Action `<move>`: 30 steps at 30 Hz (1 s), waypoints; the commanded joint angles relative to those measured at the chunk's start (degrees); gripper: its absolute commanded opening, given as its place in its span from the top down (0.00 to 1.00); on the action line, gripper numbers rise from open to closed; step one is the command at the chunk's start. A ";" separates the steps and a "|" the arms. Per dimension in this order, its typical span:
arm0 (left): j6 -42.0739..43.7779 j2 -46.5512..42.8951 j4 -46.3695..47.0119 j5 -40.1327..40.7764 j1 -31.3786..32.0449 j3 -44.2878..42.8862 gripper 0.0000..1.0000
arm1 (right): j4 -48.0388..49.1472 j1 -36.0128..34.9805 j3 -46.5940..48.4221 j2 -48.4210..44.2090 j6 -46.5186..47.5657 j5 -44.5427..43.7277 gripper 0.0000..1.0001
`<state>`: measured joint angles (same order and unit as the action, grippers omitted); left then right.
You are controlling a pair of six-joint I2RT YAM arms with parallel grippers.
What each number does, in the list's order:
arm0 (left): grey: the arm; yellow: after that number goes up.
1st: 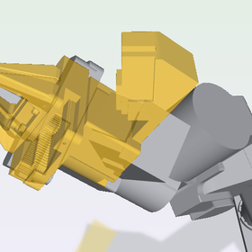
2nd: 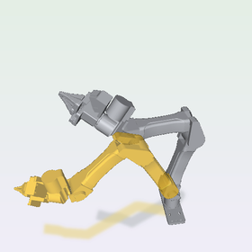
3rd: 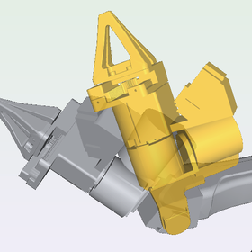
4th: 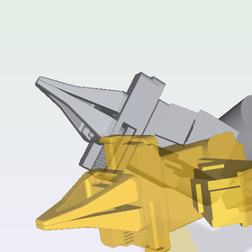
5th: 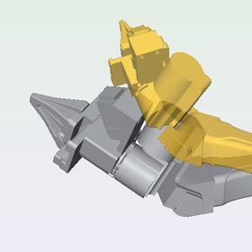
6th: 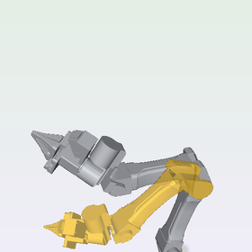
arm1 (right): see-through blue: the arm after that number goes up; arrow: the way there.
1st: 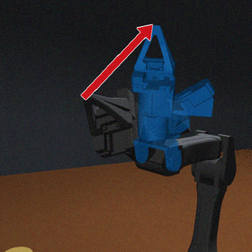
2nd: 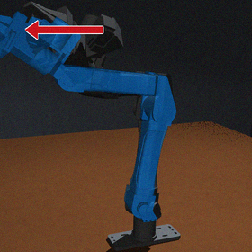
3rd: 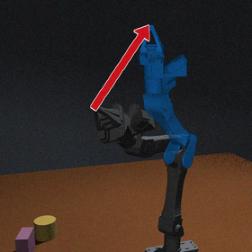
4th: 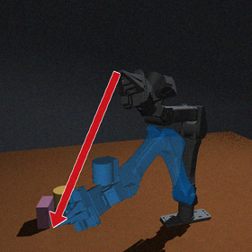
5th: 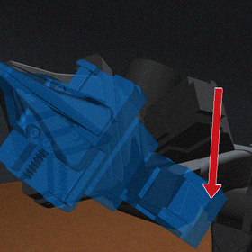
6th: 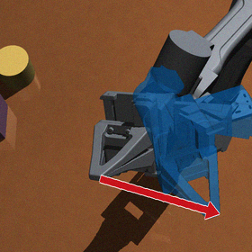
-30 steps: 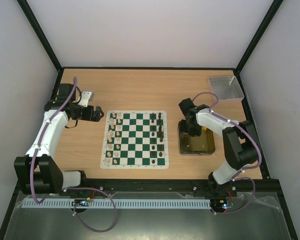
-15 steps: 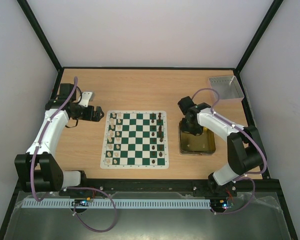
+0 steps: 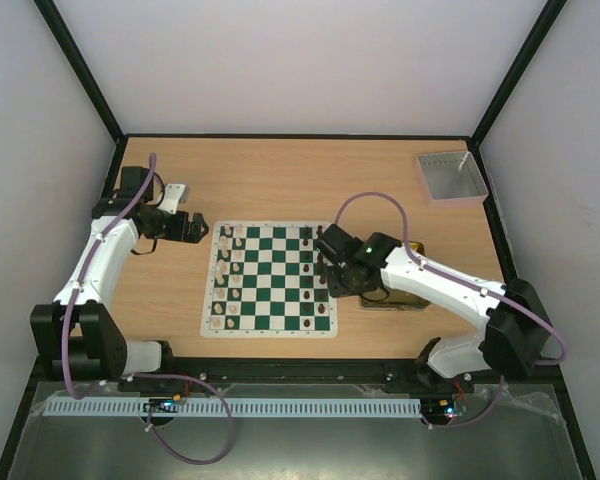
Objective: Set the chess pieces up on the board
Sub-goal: Place the chess piece on the chessboard.
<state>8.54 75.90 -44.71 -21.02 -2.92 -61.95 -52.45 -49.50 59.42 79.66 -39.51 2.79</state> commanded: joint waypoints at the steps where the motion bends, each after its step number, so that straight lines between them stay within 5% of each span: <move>1: -0.14 0.64 0.06 -0.47 -0.25 -0.59 0.01 | -1.44 -2.17 -4.10 -2.68 -3.02 1.74 0.96; 15: -0.16 -0.21 -0.10 -0.27 -0.25 -0.20 0.01 | 6.05 -11.71 -7.36 4.10 -5.15 4.05 0.95; 30: -0.13 -0.74 -0.42 -0.34 -0.25 -0.33 0.01 | 9.67 -12.82 -8.07 8.36 -4.77 5.20 0.95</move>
<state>8.54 76.12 -44.47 -20.99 -2.92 -61.95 -43.81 -61.91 52.07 87.24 -43.99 8.14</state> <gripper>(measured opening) 0.991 0.074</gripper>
